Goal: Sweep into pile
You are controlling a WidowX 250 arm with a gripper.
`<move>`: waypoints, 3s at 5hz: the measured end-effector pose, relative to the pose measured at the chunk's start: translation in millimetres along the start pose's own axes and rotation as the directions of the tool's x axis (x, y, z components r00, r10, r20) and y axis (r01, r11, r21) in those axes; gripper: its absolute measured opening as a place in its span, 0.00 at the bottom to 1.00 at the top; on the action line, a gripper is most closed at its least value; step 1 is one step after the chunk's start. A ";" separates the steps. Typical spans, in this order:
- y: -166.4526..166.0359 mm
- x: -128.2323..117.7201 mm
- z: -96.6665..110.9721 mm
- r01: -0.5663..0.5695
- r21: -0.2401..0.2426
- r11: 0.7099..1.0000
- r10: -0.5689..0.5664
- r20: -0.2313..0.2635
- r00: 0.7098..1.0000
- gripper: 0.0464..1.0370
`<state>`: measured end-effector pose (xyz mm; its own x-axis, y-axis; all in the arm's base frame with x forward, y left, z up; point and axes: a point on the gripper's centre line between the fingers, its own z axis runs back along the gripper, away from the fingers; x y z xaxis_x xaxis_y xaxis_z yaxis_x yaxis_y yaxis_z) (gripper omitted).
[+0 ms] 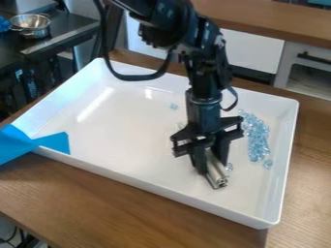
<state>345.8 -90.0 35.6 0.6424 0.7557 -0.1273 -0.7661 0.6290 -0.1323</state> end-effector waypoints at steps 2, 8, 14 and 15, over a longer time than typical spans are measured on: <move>-23.5 5.4 1.8 -0.037 -0.020 0.999 0.037 -0.003 0.999 0.34; -71.4 13.7 3.0 -0.085 -0.053 0.995 0.087 0.025 0.996 0.34; 59.5 111.5 67.8 0.315 0.184 0.931 -0.327 0.039 0.944 0.34; 63.5 119.1 53.7 0.317 0.223 0.922 -0.334 0.042 0.942 0.34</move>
<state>372.6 49.7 64.8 0.8598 0.5095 -0.0349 -0.5073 0.8599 0.0568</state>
